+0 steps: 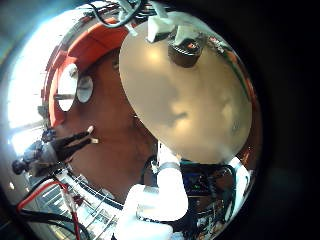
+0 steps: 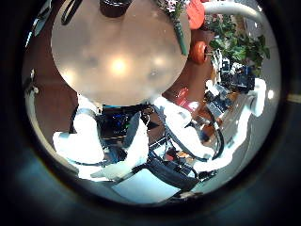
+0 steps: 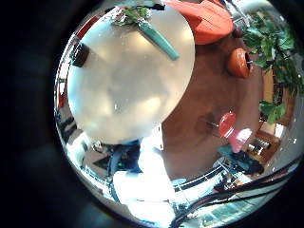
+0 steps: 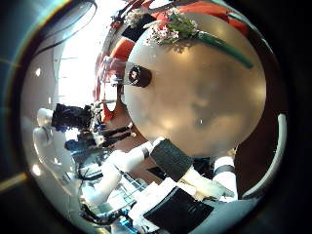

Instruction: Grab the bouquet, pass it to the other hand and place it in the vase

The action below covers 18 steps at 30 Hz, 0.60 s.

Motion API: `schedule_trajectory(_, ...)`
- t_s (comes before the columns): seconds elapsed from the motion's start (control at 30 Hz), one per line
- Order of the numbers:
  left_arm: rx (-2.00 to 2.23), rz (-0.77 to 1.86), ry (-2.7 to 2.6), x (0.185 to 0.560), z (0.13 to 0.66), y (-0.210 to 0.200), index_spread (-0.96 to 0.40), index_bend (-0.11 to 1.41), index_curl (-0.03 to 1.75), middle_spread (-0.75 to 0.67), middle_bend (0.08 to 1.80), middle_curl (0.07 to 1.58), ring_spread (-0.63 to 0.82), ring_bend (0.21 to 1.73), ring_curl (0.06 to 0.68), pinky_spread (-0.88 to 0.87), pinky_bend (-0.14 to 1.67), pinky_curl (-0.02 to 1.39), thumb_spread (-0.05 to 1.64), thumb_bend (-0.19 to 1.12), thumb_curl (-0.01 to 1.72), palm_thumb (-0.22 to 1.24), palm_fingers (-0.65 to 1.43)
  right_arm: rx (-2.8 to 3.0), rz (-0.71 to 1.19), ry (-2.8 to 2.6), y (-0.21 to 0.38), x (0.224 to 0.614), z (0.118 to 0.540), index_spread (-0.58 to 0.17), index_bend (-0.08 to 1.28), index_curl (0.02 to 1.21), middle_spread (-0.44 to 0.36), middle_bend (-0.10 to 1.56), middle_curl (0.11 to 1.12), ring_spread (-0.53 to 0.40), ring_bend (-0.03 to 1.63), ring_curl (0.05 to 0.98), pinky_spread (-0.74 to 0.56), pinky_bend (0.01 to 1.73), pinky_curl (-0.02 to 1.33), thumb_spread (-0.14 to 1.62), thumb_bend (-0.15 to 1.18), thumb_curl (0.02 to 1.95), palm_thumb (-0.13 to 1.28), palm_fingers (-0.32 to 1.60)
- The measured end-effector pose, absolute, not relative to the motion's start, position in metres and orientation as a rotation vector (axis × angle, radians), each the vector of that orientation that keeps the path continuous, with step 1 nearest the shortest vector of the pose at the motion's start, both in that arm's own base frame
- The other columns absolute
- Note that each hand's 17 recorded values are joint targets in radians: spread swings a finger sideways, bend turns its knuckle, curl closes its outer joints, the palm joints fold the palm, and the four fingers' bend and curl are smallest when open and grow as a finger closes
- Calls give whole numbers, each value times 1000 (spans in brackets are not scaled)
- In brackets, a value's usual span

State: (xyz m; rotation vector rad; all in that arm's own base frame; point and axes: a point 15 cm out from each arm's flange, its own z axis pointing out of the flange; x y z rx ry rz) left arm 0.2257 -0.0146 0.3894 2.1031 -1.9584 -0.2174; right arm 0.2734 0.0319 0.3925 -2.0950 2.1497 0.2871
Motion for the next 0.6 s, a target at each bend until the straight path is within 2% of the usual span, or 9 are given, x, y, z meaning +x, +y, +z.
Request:
schedule_trajectory(0.5, 2055, -172, -2010, 226, 395, -29, 68, 146, 251, 441, 217, 351, 585, 554, 209, 548, 275, 327, 1055, -25, 321, 335, -11, -2053, 290, 2187, 22, 273, 393, -320, 161, 286, 52, 205, 357, 165, 470, 216, 410, 463, 252, 1128, -21, 306, 409, 204)
schedule_trajectory(0.6, 2024, -180, -2047, 226, 397, -36, 68, 146, 251, 440, 217, 352, 585, 553, 208, 548, 275, 327, 1055, -25, 321, 335, -11, -2055, 294, 2193, 21, 272, 392, -315, 149, 277, 52, 216, 358, 147, 515, 223, 408, 462, 250, 1128, -20, 307, 413, 259)
